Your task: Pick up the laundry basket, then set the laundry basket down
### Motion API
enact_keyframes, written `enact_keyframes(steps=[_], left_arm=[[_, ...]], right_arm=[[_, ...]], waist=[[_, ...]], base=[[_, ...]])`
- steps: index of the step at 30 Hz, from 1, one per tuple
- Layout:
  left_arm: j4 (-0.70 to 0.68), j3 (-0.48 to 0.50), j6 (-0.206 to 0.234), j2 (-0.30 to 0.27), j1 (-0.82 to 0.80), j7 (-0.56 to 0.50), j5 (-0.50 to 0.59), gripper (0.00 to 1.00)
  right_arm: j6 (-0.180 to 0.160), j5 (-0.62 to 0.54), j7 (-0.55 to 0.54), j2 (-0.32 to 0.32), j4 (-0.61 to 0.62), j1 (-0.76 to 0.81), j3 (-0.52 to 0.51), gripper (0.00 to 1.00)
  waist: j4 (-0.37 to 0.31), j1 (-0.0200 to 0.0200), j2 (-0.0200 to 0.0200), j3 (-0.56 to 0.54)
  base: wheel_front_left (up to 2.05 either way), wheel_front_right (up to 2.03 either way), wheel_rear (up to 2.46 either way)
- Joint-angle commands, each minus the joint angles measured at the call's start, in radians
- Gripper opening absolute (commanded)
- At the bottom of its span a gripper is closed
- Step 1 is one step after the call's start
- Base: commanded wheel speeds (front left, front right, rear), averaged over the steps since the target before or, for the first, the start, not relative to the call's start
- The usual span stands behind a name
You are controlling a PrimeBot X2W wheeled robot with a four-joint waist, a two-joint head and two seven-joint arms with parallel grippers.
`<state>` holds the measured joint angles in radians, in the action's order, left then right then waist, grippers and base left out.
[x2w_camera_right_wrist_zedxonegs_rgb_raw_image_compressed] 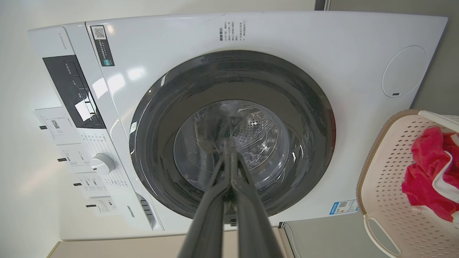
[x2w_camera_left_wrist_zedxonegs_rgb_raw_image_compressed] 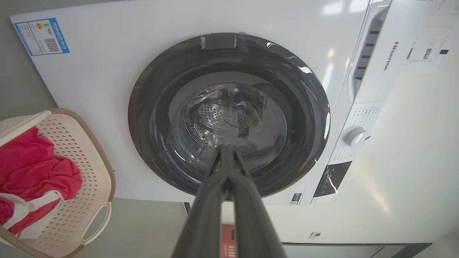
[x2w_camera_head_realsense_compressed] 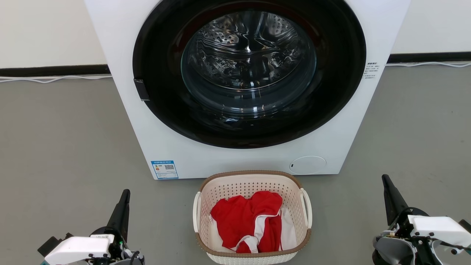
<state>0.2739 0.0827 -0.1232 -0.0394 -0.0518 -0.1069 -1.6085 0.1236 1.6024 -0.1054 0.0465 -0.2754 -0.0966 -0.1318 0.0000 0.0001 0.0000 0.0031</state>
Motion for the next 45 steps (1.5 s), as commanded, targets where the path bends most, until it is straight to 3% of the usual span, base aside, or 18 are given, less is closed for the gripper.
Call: enact_keyframes(steps=[1, 5, 6, 14, 23, 45], left_arm=[[-0.029, 0.031, -0.007, -0.011, -0.056, -0.006, 0.000, 0.00], [0.006, -0.001, 0.000, 0.001, 0.002, 0.002, 0.000, 0.00], [0.017, -0.001, 0.000, 0.003, 0.008, 0.002, 0.000, 1.00], [0.028, -0.020, 0.000, 0.006, 0.020, 0.023, 0.007, 1.00], [0.031, -0.036, -0.001, 0.004, 0.022, 0.049, 0.035, 1.00], [0.020, -0.065, 0.026, 0.001, 0.023, 0.114, 0.273, 1.00]], right_arm=[[0.007, 0.007, -0.008, 0.004, 0.031, -0.011, 0.018, 0.00], [0.000, -0.001, 0.000, 0.000, -0.005, 0.001, 0.001, 0.00], [0.000, -0.001, 0.000, -0.002, -0.016, 0.006, 0.002, 1.00], [0.000, -0.015, 0.021, -0.003, -0.019, 0.023, 0.012, 1.00], [0.000, -0.071, 0.048, -0.002, -0.013, 0.033, 0.020, 1.00], [0.002, -0.428, 0.112, -0.001, 0.021, 0.041, 0.017, 1.00]], waist=[[0.000, 0.0000, 0.0000, 0.000], [0.000, 0.0000, 0.0000, 0.000], [0.000, 0.0000, 0.0000, 0.000], [0.000, 0.0022, 0.0000, -0.002], [-0.001, 0.0000, 0.0000, 0.000], [-0.011, 0.0000, 0.0000, -0.001]], base=[[0.00, 0.00, 0.00], [0.00, 0.00, 0.00], [0.00, 0.00, 0.00], [0.00, 0.00, 0.00], [0.00, 0.00, 0.00], [0.00, 0.00, 0.00]])
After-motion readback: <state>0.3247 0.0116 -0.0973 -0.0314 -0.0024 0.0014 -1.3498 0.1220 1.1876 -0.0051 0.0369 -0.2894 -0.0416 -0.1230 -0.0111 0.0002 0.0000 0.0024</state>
